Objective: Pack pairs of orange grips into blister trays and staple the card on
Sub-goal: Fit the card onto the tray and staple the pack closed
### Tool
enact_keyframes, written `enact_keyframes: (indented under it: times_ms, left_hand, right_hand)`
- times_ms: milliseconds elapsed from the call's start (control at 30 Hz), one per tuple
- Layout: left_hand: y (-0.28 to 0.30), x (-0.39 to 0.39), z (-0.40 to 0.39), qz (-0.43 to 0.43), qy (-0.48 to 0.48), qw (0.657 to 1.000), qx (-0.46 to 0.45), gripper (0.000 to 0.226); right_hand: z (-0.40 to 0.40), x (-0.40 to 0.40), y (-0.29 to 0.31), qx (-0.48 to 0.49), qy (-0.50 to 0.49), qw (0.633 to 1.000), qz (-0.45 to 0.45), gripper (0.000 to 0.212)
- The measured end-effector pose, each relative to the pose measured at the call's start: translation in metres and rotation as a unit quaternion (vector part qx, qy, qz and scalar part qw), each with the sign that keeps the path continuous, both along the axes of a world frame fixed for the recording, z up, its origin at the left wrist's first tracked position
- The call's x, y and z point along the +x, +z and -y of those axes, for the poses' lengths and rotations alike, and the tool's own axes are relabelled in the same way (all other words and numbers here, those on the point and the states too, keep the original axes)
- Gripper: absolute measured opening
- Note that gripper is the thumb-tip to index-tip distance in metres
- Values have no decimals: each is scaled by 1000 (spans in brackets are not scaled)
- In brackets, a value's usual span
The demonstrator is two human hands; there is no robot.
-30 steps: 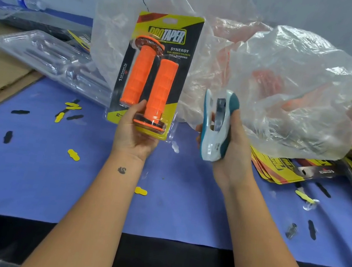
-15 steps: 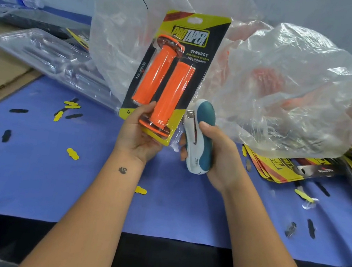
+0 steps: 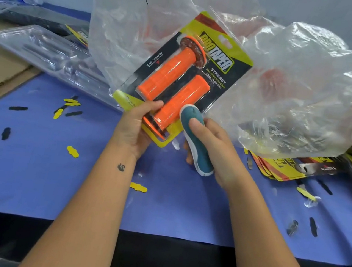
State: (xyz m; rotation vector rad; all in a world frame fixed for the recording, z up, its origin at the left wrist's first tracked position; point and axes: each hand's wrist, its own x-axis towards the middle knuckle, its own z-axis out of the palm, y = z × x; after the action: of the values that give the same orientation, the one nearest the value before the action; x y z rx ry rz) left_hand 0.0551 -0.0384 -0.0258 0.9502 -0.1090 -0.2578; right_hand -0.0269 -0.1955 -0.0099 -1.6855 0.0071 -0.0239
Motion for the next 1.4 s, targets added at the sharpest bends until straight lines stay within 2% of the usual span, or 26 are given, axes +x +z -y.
enact_keyframes:
  times_ms: [167,333,433,567,733,867,933,1000,1067,1133,1300,1400]
  left_hand:
    - [0,-3,3,1,-3,1000,6,9]
    - [1,-3,2,12,-12,1000,9,17]
    - [2,-2,2,13,-18,1000,6,16]
    - [3,-2,-1,21,-19,999,16,26]
    - [4,-1,-5,13,-10,1000,15,15]
    - [4,-2,-7,3,-22,999,32,24]
    - [6,-3,-7,13,-20,1000,13,23]
    - [8,-4,-7,22,-27,998,-45,24]
    - [10,-6,-7,6,-48,990,-135,47]
    - [13,-8,-5,6,-59,982,-181,56]
    - [18,-7,4,8,-31,990,-137,37]
    - [17,-7,11,-27,-22,998,-58,43]
  right_hand:
    - [-8,0,0,7,51,998,-35,55]
    - [-8,-1,0,-21,56,997,-41,57]
    - [-8,0,-1,-20,57,997,-45,57]
    - [-9,-1,2,-17,63,997,-40,50]
    - [-12,-3,3,-38,48,998,-24,38]
    - [-12,-5,4,-44,61,997,-17,37]
    - [-13,-5,3,-35,57,998,-16,38]
    - [-15,-4,2,-12,47,999,-14,41]
    - [-16,-2,1,15,34,999,-9,46]
    - [-16,-1,0,39,29,999,-5,54]
    - [-19,4,-3,94,-2,995,-10,53]
    - [-20,7,-4,107,-40,993,-18,49]
